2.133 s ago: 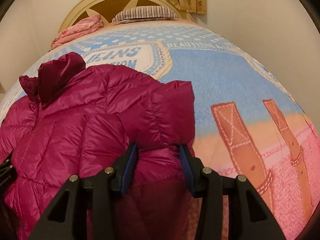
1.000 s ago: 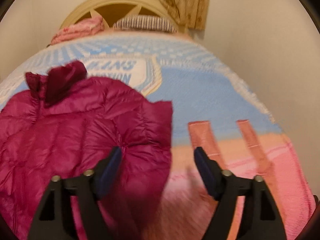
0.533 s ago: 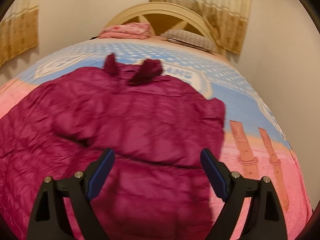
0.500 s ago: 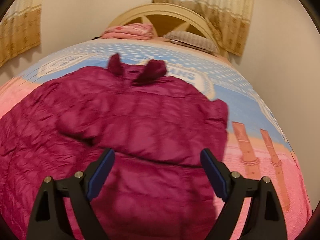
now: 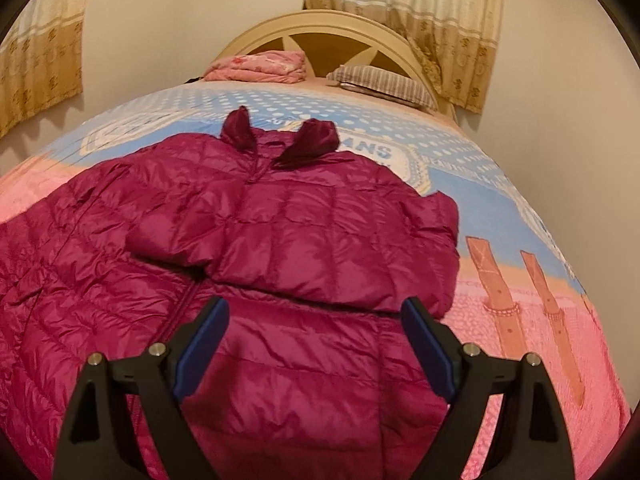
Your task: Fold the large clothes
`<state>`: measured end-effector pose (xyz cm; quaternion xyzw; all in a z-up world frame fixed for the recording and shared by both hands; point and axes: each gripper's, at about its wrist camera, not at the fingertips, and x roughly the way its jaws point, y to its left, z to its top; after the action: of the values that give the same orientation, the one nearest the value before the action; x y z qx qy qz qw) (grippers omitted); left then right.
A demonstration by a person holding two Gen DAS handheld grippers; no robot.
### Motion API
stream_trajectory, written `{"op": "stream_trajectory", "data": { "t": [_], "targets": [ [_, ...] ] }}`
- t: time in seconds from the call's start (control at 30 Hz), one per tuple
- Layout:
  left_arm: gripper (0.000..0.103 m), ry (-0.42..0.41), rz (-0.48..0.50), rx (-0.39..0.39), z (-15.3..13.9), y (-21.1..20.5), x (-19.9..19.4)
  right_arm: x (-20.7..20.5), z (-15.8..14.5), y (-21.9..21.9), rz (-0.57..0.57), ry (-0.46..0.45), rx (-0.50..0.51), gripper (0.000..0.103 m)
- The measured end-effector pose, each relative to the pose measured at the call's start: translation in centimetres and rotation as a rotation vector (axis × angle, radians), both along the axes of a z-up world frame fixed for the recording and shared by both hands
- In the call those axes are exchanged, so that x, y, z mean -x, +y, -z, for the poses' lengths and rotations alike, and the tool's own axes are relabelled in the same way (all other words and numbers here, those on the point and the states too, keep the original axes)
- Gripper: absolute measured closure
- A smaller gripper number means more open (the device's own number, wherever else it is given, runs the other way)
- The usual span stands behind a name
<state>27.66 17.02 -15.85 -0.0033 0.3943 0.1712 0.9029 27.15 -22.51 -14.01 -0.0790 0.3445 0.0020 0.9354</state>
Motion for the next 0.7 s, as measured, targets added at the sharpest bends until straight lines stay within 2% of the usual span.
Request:
{"op": "stream_trajectory", "data": {
  "t": [0.17,0.3,0.5,0.7],
  "targets": [
    [0.088,-0.075,-0.013,-0.045,-4.2,0.3,-1.1,0.2,-0.2,-0.9,0.019,-0.016,-0.016,0.013],
    [0.09,-0.131,0.031,-0.079,-7.5,-2.0,-2.3,0.0,-0.2,-1.8,0.036,-0.016,-0.018,0.013],
    [0.09,-0.191,0.177,-0.098,-11.1,-10.0,-4.8,-0.3,-0.6,-3.9,0.079,-0.025,-0.047,0.013],
    [0.09,-0.202,0.321,-0.123,-11.2,-19.4,-7.1,0.0,-1.1,-5.6,0.104,-0.039,-0.057,0.013]
  ]
}}
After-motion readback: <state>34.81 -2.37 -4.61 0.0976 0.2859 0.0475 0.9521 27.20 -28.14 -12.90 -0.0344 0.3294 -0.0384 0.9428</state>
